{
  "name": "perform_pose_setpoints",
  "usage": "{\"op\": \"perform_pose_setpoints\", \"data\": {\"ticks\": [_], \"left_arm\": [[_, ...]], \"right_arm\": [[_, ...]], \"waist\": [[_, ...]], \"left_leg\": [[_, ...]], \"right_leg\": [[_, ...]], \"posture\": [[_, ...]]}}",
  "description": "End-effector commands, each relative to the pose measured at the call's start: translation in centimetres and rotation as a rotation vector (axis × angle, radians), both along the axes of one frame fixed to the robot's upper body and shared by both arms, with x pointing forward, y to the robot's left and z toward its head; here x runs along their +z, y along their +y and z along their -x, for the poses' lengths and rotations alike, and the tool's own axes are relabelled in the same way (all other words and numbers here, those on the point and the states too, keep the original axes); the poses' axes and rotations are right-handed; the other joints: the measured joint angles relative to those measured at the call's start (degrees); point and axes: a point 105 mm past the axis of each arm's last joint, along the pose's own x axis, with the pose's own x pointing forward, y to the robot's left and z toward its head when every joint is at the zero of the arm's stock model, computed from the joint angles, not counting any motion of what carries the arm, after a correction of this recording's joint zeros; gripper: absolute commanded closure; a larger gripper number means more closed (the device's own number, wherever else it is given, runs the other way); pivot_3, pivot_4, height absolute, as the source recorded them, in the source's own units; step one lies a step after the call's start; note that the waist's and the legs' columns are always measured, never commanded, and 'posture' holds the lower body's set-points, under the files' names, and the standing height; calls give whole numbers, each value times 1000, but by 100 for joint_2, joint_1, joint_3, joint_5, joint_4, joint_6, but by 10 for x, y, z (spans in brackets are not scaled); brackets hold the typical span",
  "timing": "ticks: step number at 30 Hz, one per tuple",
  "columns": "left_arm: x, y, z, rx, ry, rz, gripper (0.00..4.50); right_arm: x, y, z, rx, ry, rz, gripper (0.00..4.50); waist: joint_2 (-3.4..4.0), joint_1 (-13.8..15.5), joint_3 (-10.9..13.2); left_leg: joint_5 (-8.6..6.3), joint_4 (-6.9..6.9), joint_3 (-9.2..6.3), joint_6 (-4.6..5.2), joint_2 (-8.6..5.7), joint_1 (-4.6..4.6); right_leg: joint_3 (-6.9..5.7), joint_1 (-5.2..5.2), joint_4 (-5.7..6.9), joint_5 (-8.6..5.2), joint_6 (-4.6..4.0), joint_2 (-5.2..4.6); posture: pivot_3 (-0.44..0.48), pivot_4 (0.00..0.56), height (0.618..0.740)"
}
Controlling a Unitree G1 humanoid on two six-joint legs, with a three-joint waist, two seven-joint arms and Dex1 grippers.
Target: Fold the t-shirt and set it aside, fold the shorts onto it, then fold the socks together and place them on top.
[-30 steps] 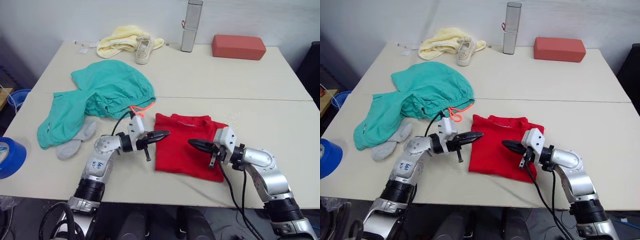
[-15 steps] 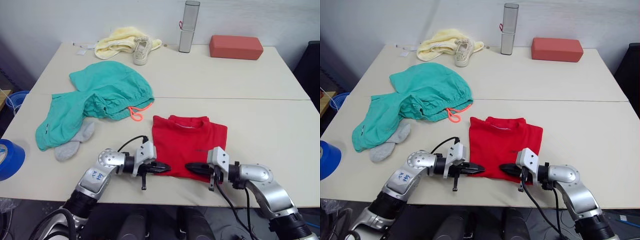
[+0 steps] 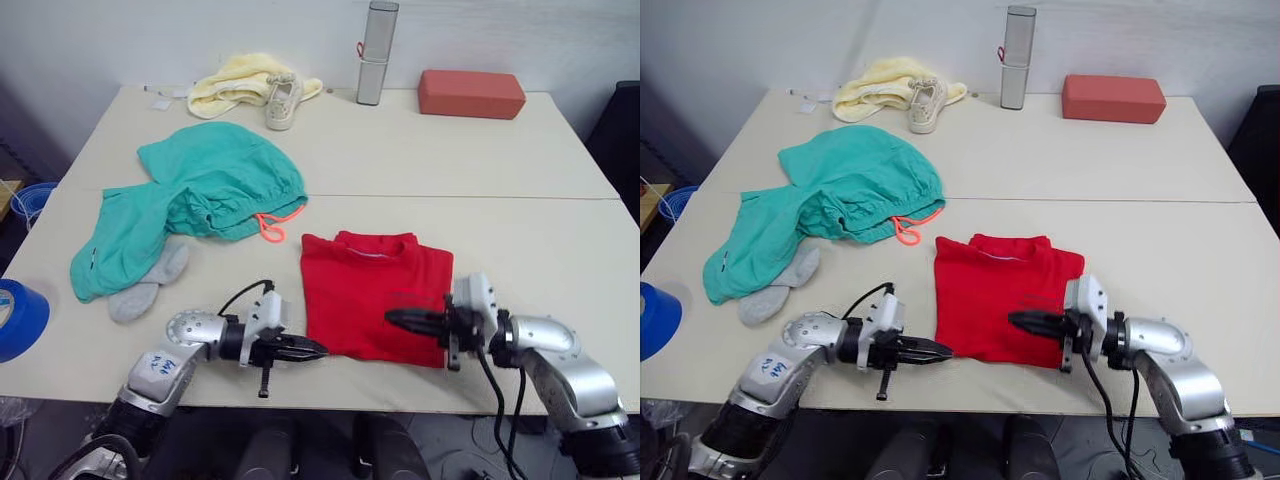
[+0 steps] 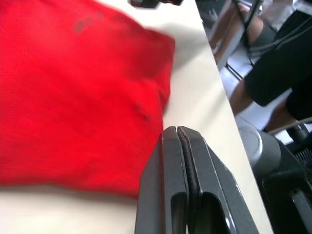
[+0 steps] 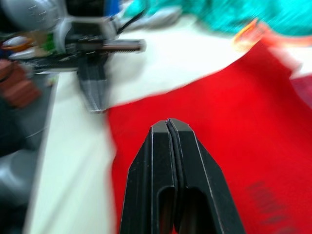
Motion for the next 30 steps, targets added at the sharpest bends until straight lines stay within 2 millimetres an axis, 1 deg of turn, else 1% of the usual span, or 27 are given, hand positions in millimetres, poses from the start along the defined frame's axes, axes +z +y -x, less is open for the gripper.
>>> {"op": "perform_pose_setpoints", "data": {"ticks": [1,2,4,7,10,11,13,15,17,20,24,25,27,30], "left_arm": [[18,3,-12,36,-94,49,4470],[18,3,-23,78,-120,39,4470],[20,0,-38,125,-158,34,4470],[27,-13,-67,222,-192,69,4470],[33,-27,-89,271,-227,78,4470],[37,-32,-98,292,-254,75,4470],[46,-40,-113,332,-293,90,4470],[50,-42,-126,384,-318,88,4470],[50,-44,-136,435,-323,73,4470],[44,-47,-143,467,-312,50,4470],[19,-49,-134,419,-243,-30,4470],[10,-47,-131,411,-220,-63,4470],[-1,-43,-125,396,-188,-101,4470],[-7,-40,-118,380,-163,-109,4470]], "right_arm": [[2,-12,-27,-139,-40,25,4500],[-1,-14,-37,-171,-47,54,4500],[-8,-17,-51,-220,-59,108,4500],[-15,-20,-72,-300,-62,151,4500],[-20,-20,-82,-335,-55,170,4500],[-24,-18,-81,-318,-49,182,4500],[-33,-10,-68,-233,-28,214,4500],[-40,-6,-59,-189,-11,231,4500],[-46,-2,-51,-153,3,250,4500],[-53,0,-44,-130,13,276,4500],[-53,-2,-45,-152,5,271,4500],[-52,-3,-45,-157,7,268,4500],[-51,-5,-45,-162,9,264,4500],[-50,-7,-46,-173,7,257,4500]], "waist": [[1,11,1],[1,27,1],[1,42,1],[1,30,1],[0,27,1],[0,26,1],[-1,34,1],[-2,31,1],[-3,27,1],[-5,17,-1],[-8,23,-1],[-8,23,-2],[-8,20,-2],[-13,20,-5]], "left_leg": [[0,0,0,0,-2,0],[0,-1,0,1,-2,-1],[2,2,0,5,-10,-6],[4,6,1,6,-14,-16],[15,12,3,7,-17,-31],[18,14,6,6,-18,-32],[21,15,8,7,-18,-33],[22,16,10,7,-16,-34],[22,16,12,8,-16,-33],[22,16,19,7,-13,-27],[23,17,20,5,-12,-24],[23,17,20,5,-12,-23],[23,17,19,5,-12,-23],[23,18,17,3,-10,-21]], "right_leg": [[0,0,-1,0,0,-2],[-1,1,-2,0,0,-2],[-5,0,-2,1,2,-6],[-9,-7,3,4,7,-5],[-17,-17,33,7,12,2],[-18,-17,35,7,13,4],[-21,-16,36,8,14,10],[-24,-16,33,9,17,16],[-24,-15,34,10,19,17],[-31,-14,35,11,21,21],[-31,-14,38,11,21,22],[-31,-13,37,11,21,21],[-29,-12,38,11,21,20],[-22,-10,38,11,21,20]], "posture": [[0,150,740],[0,150,740],[0,150,740],[0,150,740],[0,150,740],[0,150,740],[0,150,740],[0,150,740],[0,150,740],[0,150,740],[0,150,740],[0,150,740],[0,150,740],[0,150,740]]}}
